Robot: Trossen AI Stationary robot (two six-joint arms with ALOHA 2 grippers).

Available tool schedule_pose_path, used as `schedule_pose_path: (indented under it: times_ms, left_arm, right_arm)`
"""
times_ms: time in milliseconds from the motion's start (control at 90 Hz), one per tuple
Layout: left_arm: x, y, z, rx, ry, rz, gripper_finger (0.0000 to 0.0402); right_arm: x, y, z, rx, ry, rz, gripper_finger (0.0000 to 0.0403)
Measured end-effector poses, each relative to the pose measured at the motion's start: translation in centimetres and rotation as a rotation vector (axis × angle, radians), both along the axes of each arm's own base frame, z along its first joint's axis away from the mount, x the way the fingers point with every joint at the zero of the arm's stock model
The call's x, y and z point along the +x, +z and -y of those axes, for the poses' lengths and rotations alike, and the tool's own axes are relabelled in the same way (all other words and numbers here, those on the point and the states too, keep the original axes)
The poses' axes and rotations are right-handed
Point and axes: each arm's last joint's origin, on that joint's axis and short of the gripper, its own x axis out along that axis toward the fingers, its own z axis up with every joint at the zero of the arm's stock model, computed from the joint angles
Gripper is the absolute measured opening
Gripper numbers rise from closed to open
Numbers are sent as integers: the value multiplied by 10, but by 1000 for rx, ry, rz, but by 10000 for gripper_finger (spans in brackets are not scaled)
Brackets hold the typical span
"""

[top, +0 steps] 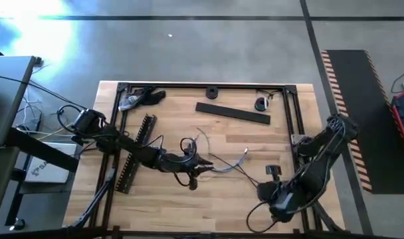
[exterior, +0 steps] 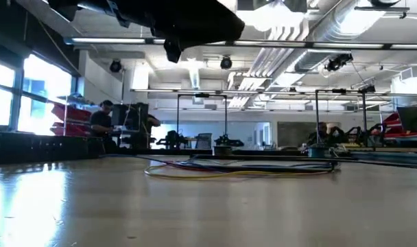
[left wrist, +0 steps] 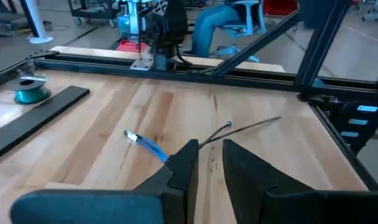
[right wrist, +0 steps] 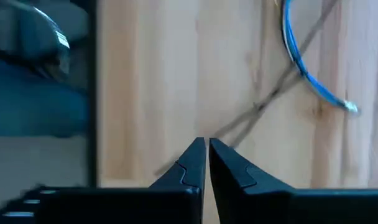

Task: Ziptie cables
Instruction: Insert the cable zip tie into the cable wires

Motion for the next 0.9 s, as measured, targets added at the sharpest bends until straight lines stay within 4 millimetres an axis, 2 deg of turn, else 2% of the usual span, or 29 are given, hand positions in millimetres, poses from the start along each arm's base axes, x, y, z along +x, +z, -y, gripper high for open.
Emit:
schedule_pose_path:
  times_ms: [133, 311, 478, 622, 722, 800, 900]
  left_arm:
    - [-2, -2, 5, 6, -14, -17, 55]
    - [-4, -3, 8, 6, -22, -32, 55]
    - [-4, -3, 8, -12, -17, -31, 55]
    - [-4, -3, 8, -14, -16, -33, 55]
    - [-4, -4, 8, -25, -12, -39, 55]
    - [-4, -4, 8, -26, -11, -38, 55]
    - [-4, -4, 8, -29, -10, -38, 55]
  right_arm:
    - [-5, -47, 8, -72, -33, -54, 70]
    - [-4, -108, 30, -106, -83, -45, 148]
    - [-6, -150, 52, -88, -124, -36, 173]
    - [-6, -168, 61, -51, -145, -9, 162]
    - [-6, -173, 65, -20, -155, -9, 137]
    - [-7, -175, 67, -15, -159, -25, 99]
    - [-7, -173, 67, -39, -146, -39, 27]
